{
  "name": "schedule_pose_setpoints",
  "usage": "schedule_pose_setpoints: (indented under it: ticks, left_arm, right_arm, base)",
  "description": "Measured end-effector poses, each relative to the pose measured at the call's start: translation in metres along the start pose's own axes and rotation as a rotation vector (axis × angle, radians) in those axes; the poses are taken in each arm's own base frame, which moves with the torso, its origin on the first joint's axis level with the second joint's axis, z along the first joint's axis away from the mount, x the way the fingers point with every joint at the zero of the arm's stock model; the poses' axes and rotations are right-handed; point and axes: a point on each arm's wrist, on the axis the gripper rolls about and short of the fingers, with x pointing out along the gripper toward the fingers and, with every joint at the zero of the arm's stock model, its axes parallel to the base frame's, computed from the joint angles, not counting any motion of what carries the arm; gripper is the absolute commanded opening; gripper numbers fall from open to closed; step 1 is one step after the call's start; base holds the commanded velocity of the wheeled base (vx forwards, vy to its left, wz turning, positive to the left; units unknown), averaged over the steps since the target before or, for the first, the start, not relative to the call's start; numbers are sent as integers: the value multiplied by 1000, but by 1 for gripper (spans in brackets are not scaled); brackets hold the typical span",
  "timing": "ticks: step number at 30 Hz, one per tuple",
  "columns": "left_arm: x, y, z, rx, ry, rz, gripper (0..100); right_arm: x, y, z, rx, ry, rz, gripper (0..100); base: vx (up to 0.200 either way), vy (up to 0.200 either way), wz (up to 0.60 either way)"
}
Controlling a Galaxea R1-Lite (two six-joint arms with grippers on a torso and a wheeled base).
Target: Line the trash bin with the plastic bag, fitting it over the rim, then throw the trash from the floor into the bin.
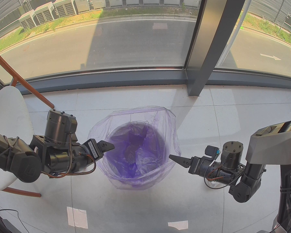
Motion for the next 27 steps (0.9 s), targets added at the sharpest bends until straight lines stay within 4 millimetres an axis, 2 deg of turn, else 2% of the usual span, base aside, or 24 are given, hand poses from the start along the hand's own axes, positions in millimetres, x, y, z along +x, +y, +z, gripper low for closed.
schedule_pose_setpoints:
  ticks: [7,10,13,16,21,27]
  left_arm:
    - [0,-19,-39,-352,137,59,100]
    - [4,-33,-54,-430,186,87,100]
    - [7,-46,-55,-455,185,75,100]
    - [10,-53,-42,-460,153,53,100]
    - [13,-45,-6,-398,72,39,100]
    - [13,-27,28,-124,2,56,100]
  right_arm:
    - [3,-2,-1,-1,-28,-38,100]
    - [7,-2,5,-9,-60,-39,100]
    - [13,0,16,-18,-96,-27,100]
    - [19,3,31,-24,-120,-21,100]
    - [35,14,65,-41,-171,8,100]
    - [52,25,100,-89,-223,34,100]
  base:
    - [0,0,0]
    - [0,0,0]
    - [0,0,0]
    - [0,0,0]
    - [0,0,0]
    - [0,0,0]
